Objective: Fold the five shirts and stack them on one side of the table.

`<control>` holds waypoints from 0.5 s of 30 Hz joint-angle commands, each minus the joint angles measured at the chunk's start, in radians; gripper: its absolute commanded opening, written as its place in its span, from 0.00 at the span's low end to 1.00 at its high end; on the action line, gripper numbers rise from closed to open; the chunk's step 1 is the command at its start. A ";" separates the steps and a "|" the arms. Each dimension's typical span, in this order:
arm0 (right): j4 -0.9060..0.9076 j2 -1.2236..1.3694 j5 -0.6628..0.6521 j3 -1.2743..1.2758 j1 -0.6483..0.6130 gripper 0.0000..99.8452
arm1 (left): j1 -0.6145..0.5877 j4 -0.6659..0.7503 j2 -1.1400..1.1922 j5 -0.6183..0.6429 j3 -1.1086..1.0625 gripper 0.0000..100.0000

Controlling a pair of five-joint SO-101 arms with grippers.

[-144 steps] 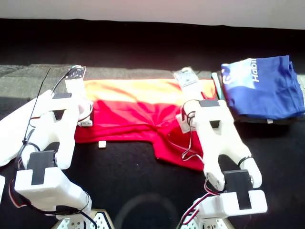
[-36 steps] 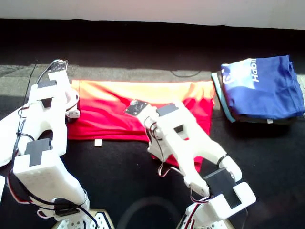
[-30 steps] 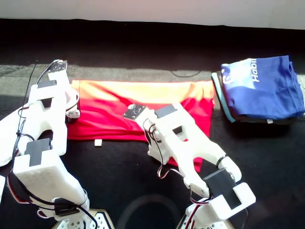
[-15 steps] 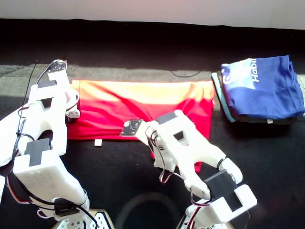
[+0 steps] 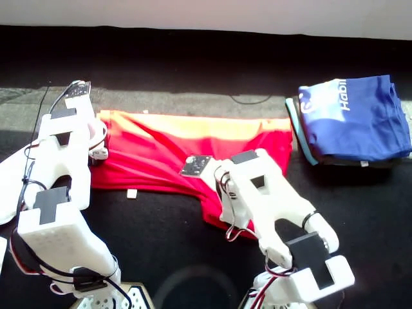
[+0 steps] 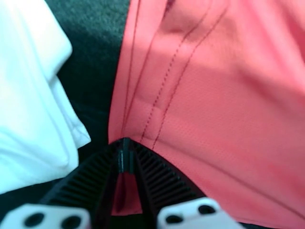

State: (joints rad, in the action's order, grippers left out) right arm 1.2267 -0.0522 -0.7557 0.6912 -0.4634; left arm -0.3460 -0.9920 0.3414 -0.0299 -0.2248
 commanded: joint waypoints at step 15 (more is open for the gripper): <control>0.071 -0.128 0.044 -0.008 -0.082 0.21 | 0.013 0.023 0.008 0.003 -0.007 0.01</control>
State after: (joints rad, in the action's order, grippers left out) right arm 1.2958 -0.1335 -0.7234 0.6728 -0.5033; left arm -0.3460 -0.9920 0.3414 -0.0299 -0.2248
